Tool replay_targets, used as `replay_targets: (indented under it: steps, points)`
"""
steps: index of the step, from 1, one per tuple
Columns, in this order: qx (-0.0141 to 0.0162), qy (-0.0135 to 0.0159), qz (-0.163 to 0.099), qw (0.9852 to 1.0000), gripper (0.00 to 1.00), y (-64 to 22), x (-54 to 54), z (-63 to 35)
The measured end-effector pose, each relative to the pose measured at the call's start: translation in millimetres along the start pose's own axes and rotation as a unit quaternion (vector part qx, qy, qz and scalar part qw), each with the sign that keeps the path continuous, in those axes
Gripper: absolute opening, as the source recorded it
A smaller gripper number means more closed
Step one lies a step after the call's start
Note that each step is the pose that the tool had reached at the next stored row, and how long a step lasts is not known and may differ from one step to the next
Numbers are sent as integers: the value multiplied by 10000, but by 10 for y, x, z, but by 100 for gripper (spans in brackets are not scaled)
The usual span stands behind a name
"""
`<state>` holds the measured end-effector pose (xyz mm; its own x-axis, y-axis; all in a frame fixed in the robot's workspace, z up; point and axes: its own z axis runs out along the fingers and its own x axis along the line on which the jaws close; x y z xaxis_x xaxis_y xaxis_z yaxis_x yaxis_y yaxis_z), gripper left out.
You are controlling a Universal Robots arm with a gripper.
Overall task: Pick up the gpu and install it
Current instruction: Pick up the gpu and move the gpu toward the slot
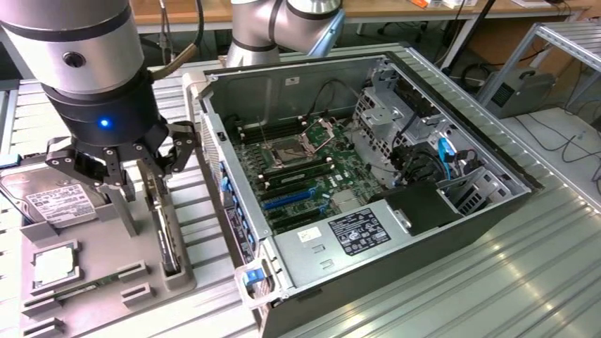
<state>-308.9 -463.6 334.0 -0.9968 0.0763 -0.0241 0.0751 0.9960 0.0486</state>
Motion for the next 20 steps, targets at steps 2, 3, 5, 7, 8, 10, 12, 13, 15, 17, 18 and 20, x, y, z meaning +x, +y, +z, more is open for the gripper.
replay_targets:
  steps: [2,3,5,7,8,10,12,13,15,17,18,20]
  points:
    - [0,0,0,10000,42,-2,1,36]
    - [0,0,0,10000,42,-3,2,71]
    - [0,0,0,10000,42,-7,3,134]
    - [0,0,0,10000,42,-8,4,171]
    - [0,0,0,10000,42,-9,5,195]
    - [0,0,0,10000,42,-12,6,241]
    - [0,0,0,10000,42,-14,7,281]
    - [0,0,0,10000,42,-15,7,298]
    - [0,0,0,10000,42,-18,9,360]
    - [0,0,-10,10000,42,-20,10,403]
    - [0,1,-20,10000,42,-20,10,417]
    - [0,3,-39,10000,42,-20,11,425]
